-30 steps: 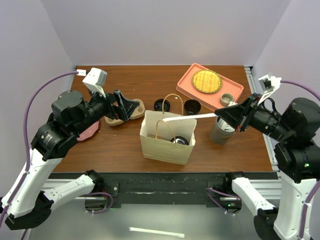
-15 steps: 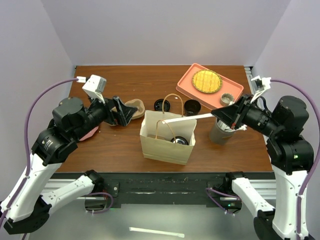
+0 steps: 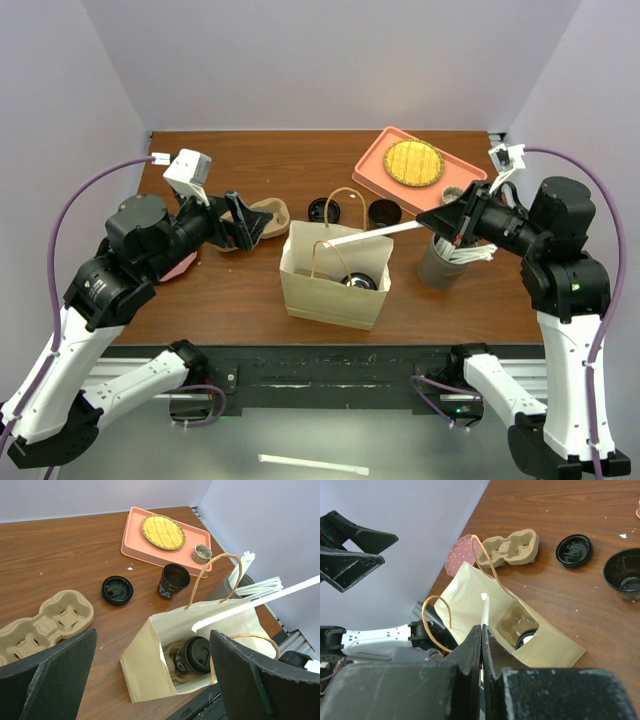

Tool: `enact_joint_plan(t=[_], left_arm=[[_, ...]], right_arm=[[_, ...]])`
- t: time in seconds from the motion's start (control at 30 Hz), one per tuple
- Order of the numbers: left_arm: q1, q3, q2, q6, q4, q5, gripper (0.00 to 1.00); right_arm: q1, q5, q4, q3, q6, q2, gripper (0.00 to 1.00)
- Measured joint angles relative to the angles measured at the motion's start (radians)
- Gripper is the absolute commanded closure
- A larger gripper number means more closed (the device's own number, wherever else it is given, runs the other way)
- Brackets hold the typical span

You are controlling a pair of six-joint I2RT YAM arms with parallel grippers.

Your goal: Pack the takeout coffee

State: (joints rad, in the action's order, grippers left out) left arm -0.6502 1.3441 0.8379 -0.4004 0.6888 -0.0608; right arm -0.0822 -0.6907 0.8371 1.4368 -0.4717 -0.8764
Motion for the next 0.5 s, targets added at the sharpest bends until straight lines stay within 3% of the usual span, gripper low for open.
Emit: enact_joint_plan(t=[0.37,0.47,0.5], left_arm=[[0.000,0.000,0.005,0.000,-0.001,0.000,0.00],[0.000,-0.001,0.004,0.000,-0.007,0.000,0.00],[0.000,-0.001,0.004,0.000,-0.009,0.000,0.00]], right_arm=[[-0.025,0.002,-0.013,-0.039,-0.023,0.008,0.99],[-0.042,0.005,-0.019,-0.039,-0.030,0.006,0.93],[-0.045,0.007,-0.021,-0.039,-0.034,0.006,0.85]])
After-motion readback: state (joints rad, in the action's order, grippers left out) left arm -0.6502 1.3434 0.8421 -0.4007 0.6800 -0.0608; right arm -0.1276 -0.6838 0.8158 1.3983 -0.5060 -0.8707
